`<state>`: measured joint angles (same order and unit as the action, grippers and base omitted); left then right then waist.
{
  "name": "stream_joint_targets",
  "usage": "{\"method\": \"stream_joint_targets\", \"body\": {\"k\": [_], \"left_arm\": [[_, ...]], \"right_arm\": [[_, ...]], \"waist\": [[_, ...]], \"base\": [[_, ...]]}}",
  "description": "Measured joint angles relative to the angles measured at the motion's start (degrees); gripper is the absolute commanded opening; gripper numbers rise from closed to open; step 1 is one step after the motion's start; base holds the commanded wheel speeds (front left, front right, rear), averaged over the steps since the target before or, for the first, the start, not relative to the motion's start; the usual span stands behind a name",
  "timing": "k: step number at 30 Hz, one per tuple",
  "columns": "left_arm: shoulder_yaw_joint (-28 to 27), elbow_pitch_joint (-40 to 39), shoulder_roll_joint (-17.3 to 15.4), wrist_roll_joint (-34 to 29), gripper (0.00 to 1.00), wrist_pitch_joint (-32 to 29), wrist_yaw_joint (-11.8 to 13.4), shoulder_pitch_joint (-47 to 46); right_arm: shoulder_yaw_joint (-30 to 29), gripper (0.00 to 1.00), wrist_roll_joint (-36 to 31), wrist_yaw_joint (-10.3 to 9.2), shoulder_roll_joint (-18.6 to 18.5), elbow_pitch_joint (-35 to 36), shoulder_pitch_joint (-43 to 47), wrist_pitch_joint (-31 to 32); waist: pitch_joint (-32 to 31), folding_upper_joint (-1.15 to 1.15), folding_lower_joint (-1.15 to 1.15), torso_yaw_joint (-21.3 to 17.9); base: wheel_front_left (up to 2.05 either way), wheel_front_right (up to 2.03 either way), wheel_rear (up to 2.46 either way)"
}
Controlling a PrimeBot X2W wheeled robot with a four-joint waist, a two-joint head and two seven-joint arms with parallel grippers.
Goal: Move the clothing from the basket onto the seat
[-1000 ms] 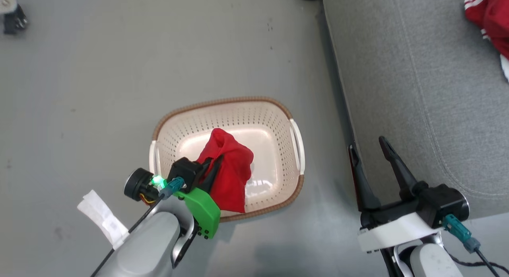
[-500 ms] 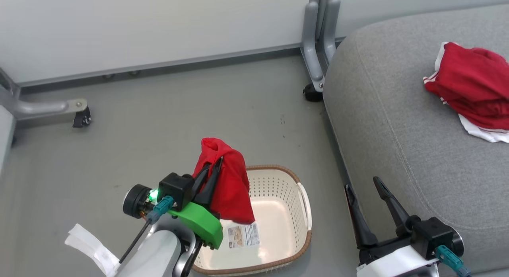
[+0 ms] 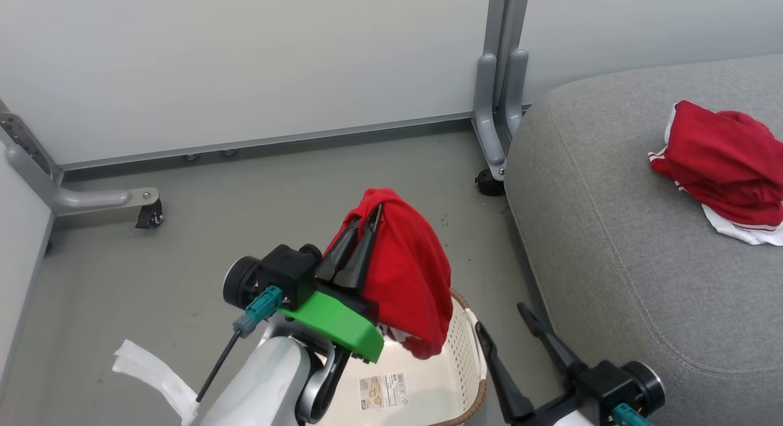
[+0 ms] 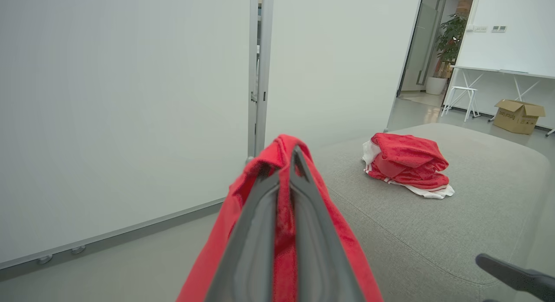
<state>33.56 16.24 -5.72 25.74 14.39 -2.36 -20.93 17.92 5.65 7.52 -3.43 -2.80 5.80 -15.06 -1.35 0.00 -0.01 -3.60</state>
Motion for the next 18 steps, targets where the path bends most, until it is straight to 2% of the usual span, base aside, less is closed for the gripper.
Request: {"method": "stream_joint_targets", "body": {"k": [6, 8, 18], "left_arm": [[1.8, -4.0, 1.5, 1.5, 0.00, -2.0, 0.4, -1.4], [2.7, -5.0, 1.8, 2.0, 0.00, -2.7, 0.5, -1.8], [7.5, -9.4, 2.6, 2.0, 0.00, -5.2, 1.9, -3.4]], "right_arm": [[6.5, 1.00, -3.4, 0.01, -2.8, -2.3, -1.4, 0.0], [7.5, 1.00, -4.1, 0.01, -2.7, -2.9, -2.4, 0.0], [5.0, 1.00, -5.9, 0.00, -0.5, -4.8, -4.2, 0.0]], "waist": [[0.5, 0.00, 0.00, 0.1], [0.6, 0.00, 0.00, 0.0], [1.2, 0.00, 0.00, 0.1]], "base": [[0.00, 0.00, 0.00], [0.00, 0.00, 0.00], [0.00, 0.00, 0.00]]}}
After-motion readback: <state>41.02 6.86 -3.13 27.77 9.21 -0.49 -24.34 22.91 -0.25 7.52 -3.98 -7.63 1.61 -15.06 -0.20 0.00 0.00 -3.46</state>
